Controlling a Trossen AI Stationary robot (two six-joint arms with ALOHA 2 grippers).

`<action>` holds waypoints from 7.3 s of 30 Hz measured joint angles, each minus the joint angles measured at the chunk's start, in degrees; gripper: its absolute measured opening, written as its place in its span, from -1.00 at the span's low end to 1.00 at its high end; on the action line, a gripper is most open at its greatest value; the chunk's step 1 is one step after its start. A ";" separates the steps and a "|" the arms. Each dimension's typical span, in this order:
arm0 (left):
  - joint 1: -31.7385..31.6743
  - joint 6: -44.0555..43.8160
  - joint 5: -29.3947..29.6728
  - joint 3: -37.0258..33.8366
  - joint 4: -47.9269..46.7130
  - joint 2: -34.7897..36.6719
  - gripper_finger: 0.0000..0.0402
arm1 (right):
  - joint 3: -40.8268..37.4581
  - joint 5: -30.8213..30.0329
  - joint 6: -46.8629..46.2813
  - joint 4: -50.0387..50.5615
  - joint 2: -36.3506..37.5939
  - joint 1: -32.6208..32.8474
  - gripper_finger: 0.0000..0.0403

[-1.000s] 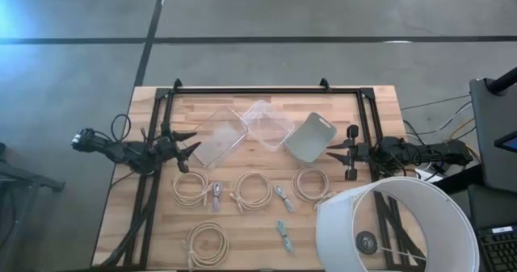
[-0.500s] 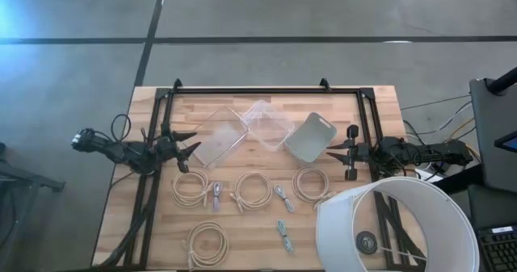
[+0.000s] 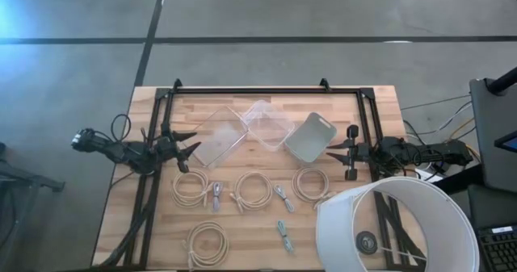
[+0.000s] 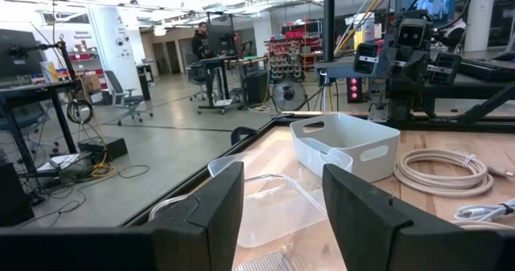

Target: Pick & Place USB Port

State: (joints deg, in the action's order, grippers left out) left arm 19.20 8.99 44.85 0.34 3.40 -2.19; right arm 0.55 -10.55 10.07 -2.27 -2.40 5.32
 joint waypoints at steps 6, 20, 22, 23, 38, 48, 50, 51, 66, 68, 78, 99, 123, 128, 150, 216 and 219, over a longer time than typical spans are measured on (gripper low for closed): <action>0.02 0.02 -0.02 0.00 0.00 0.00 -0.13 | -0.01 -0.01 0.00 0.00 0.00 0.00 -0.61; 0.00 0.01 0.00 0.00 -0.02 -0.01 -0.13 | -0.01 0.00 0.00 0.01 -0.01 0.02 -0.63; 0.02 0.02 0.01 0.00 -0.02 0.01 -0.13 | -0.01 -0.02 0.00 0.01 0.01 0.00 -0.61; 0.02 0.00 0.00 0.00 -0.02 0.00 -0.13 | -0.01 -0.02 0.00 0.01 0.00 0.01 -0.60; 0.02 0.00 0.00 0.00 -0.02 0.00 -0.13 | 0.00 0.00 0.00 0.01 0.00 0.02 -0.64; 0.01 0.01 0.01 0.00 0.00 0.01 -0.13 | -0.01 -0.01 0.00 -0.01 -0.01 0.00 -0.63; 0.02 0.02 0.01 0.00 -0.01 0.00 -0.13 | -0.01 -0.01 0.00 0.00 -0.01 0.01 -0.61; 0.02 0.01 -0.01 0.00 0.00 0.01 -0.13 | 0.00 -0.02 0.00 0.01 0.01 0.00 -0.61; 0.02 0.02 0.01 0.00 -0.02 0.01 -0.13 | -0.01 -0.02 0.00 0.00 0.00 0.02 -0.63; 0.01 0.00 0.01 0.00 -0.01 0.01 -0.13 | -0.01 -0.02 0.00 0.00 -0.01 0.00 -0.64; 0.02 -12.38 -0.40 0.00 0.66 0.02 -0.13 | -0.01 0.00 0.28 -0.01 0.01 0.00 -0.62; 0.00 -11.08 -16.45 4.30 2.38 -3.13 -0.13 | -0.01 -6.13 -6.57 -21.67 -2.46 0.02 -0.47; 2.80 -31.65 -30.40 38.97 -40.15 -41.25 -0.13 | 14.71 -0.98 -5.55 -24.89 -31.50 0.02 -0.12; 6.78 -43.38 -37.59 39.71 -40.14 -46.48 -0.13 | 17.38 -0.98 -5.49 -24.86 -37.51 0.02 -0.12; 17.31 -65.16 -39.40 39.63 -47.96 -70.98 -0.13 | 28.53 -1.41 2.39 -21.65 -52.15 0.02 -0.12; 10.96 -49.98 1.76 73.01 -71.08 -76.81 -0.88 | 36.57 -1.46 10.93 -21.02 -61.43 0.02 -0.12; 5.93 -51.99 1.06 71.37 -73.07 -76.77 -0.88 | 36.57 -1.46 10.93 -21.04 -61.43 0.02 -0.12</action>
State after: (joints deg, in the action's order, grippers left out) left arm 25.13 -43.00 45.91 71.70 -69.67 -78.96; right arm 37.12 -12.01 20.99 -23.31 -63.83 5.34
